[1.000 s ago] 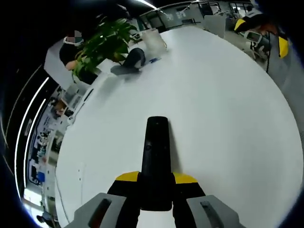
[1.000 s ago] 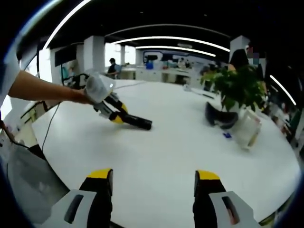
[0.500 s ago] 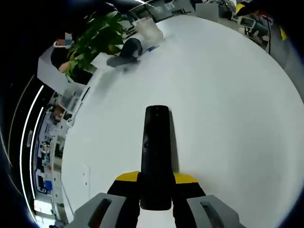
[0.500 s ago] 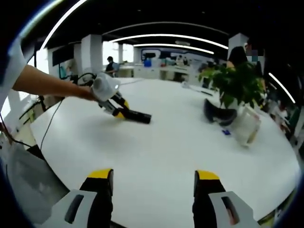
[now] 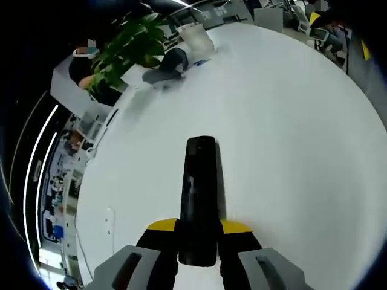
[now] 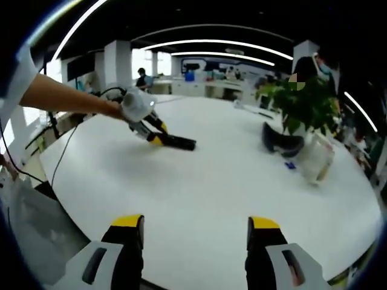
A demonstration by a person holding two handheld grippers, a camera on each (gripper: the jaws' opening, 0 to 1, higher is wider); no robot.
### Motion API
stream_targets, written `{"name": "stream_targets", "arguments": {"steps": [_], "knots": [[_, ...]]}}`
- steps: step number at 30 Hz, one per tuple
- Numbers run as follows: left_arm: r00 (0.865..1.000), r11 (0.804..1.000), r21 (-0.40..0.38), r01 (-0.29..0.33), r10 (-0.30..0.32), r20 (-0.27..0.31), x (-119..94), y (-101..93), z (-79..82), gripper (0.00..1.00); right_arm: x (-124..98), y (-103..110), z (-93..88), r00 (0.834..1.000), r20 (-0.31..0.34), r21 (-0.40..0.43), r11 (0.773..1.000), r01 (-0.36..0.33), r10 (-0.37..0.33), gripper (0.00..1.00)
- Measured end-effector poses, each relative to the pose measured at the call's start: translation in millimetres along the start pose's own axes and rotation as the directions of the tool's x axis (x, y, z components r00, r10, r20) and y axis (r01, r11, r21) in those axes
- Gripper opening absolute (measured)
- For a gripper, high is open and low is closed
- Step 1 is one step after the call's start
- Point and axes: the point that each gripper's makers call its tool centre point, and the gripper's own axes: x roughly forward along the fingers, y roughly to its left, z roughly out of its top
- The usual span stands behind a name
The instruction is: Press the specified remote control buttons in sequence, fully releasing each button before pressing the next.
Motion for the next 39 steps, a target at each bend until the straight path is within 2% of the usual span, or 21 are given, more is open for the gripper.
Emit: {"name": "stream_targets", "arguments": {"steps": [4, 8, 9, 12, 14, 16, 18, 19, 20, 22, 23, 25, 27, 28, 29, 35, 37, 39], "knots": [[1.0, 0.999, -0.034, -0.027, 0.027, -0.011, 0.3, 4.5, -0.4, 0.22, -1.3, -1.2, 1.8, 1.0, 0.01, -0.001, 1.0, 0.003, -0.003, 0.68], [0.998, 0.987, -0.15, -0.055, 0.053, -0.015, -2.3, 14.4, -2.4, 0.34, -2.8, -4.5, 3.5, 1.0, 0.023, 0.011, 1.0, 0.013, -0.013, 0.69], [0.998, 0.978, -0.202, -0.059, 0.055, -0.024, -4.1, 16.5, -3.8, 0.41, -3.2, -5.4, 3.9, 1.0, 0.026, 0.013, 1.0, 0.016, -0.016, 0.68], [0.999, 0.955, -0.294, -0.036, 0.037, -0.003, -5.6, 15.5, 0.0, 0.61, -4.1, -5.7, 4.9, 0.999, 0.032, 0.018, 1.0, 0.017, -0.018, 0.69], [0.999, 0.942, -0.334, -0.046, 0.049, 0.0, -8.3, 16.3, 0.3, 0.65, -4.6, -5.9, 5.9, 0.999, 0.039, 0.018, 1.0, 0.018, -0.018, 0.69], [0.998, 0.93, -0.364, -0.039, 0.051, 0.024, -7.9, 14.3, -0.1, 0.75, -4.8, -5.8, 6.3, 0.999, 0.041, 0.017, 1.0, 0.018, -0.018, 0.69], [0.998, 0.902, -0.431, -0.003, 0.028, 0.052, -9.5, 4.7, 2.0, 0.89, -4.9, -5.8, 6.2, 0.999, 0.041, 0.014, 1.0, 0.02, -0.02, 0.69], [0.997, 0.883, -0.47, 0.004, 0.03, 0.066, -11.2, 2.8, 3.0, 0.91, -5.0, -5.6, 6.6, 0.999, 0.043, 0.014, 1.0, 0.02, -0.02, 0.7], [0.996, 0.849, -0.528, 0.014, 0.037, 0.086, -13.6, 1.2, 3.9, 0.92, -5.4, -5.5, 7.2, 0.999, 0.048, 0.012, 1.0, 0.02, -0.021, 0.7], [0.99, 0.8, -0.599, 0.017, 0.072, 0.124, -20.5, -1.0, 9.1, 0.95, -5.8, -5.8, 8.1, 0.998, 0.054, 0.014, 1.0, 0.021, -0.022, 0.71], [0.988, 0.796, -0.605, 0.02, 0.077, 0.133, -22.3, -2.2, 11.0, 0.97, -6.0, -6.3, 8.6, 0.998, 0.057, 0.016, 1.0, 0.022, -0.023, 0.72], [0.981, 0.763, -0.646, 0.037, 0.096, 0.169, -32.6, -10.7, 20.5, 1.0, -6.7, -7.5, 9.6, 0.998, 0.064, 0.022, 0.999, 0.026, -0.028, 0.73], [0.967, 0.736, -0.676, 0.023, 0.157, 0.203, -41.8, -10.2, 26.7, 1.0, -7.1, -8.1, 10.9, 0.997, 0.072, 0.028, 0.999, 0.028, -0.03, 0.75], [0.961, 0.712, -0.702, 0.029, 0.174, 0.216, -46.4, -12.5, 29.5, 1.0, -7.6, -9.1, 12.4, 0.996, 0.081, 0.03, 0.999, 0.033, -0.035, 0.76], [0.955, 0.676, -0.734, 0.055, 0.18, 0.237, -56.5, -22.1, 39.3, 1.0, -7.9, -9.7, 12.8, 0.996, 0.084, 0.031, 0.999, 0.036, -0.038, 0.78], [0.916, 0.574, -0.811, 0.116, 0.254, 0.31, -82.2, -36.3, 47.7, 1.0, -9.7, -12.3, 16.4, 0.993, 0.108, 0.049, 0.998, 0.045, -0.05, 0.82], [0.91, 0.57, -0.814, 0.112, 0.27, 0.315, -92.3, -42.9, 51.4, 1.0, -10.7, -13.4, 18.8, 0.991, 0.122, 0.054, 0.997, 0.048, -0.055, 0.84], [0.904, 0.588, -0.803, 0.096, 0.287, 0.318, -97.2, -49.1, 52.8, 1.0, -10.7, -14.1, 19.3, 0.991, 0.125, 0.061, 0.997, 0.05, -0.057, 0.85]]}}
